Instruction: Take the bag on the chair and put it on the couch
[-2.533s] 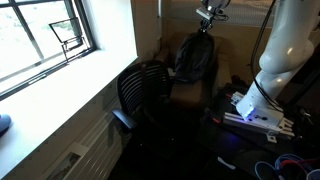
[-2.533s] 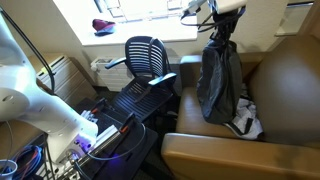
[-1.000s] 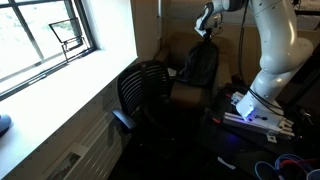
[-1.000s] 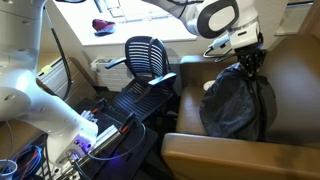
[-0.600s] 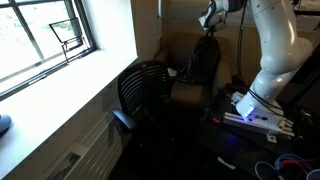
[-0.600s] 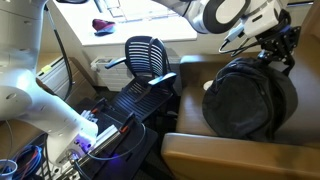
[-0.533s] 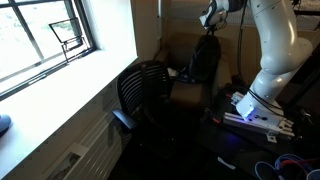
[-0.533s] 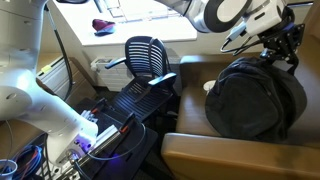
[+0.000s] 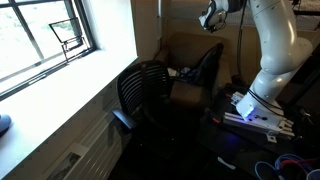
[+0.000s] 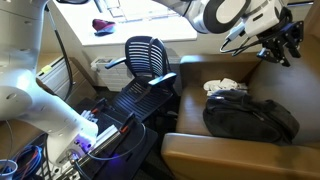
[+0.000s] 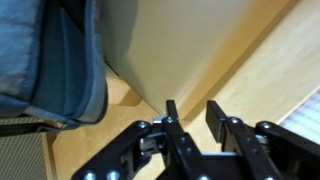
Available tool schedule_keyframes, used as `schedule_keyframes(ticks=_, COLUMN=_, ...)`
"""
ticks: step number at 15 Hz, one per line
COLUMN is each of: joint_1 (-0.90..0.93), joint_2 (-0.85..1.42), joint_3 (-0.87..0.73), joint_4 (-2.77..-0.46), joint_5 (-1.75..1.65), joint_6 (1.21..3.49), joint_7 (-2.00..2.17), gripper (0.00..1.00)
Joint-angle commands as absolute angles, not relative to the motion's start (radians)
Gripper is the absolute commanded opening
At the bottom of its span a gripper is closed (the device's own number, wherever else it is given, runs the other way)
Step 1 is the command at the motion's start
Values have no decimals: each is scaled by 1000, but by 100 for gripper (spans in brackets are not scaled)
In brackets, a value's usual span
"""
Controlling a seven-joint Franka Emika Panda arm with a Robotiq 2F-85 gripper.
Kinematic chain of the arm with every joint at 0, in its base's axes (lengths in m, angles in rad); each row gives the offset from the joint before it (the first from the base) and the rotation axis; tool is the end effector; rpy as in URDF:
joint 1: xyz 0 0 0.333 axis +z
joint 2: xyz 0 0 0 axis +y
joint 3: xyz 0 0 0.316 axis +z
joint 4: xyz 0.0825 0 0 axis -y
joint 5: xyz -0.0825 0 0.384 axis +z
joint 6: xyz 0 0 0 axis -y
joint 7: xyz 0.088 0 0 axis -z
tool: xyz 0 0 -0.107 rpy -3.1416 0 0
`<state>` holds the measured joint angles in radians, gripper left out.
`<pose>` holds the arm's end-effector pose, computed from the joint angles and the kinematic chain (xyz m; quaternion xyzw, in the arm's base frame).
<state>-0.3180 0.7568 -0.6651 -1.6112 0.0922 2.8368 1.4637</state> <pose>0.4870 -0.5541 0.3230 0.4069 -0.8468 0.3322 0.0838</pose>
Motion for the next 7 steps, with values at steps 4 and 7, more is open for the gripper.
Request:
schedule_keyframes(ticks=4, joint_1=-330, joint_2=735, joint_3=-656, joint_4=-1597, joint_5=139, joint_6=2926, joint_7=1449, gripper=64)
schedule_keyframes(ticks=7, joint_1=-339, joint_2=697, joint_3=-628, joint_4=-1596, joint_5=137, joint_6=2897, joint_7=1433, gripper=75)
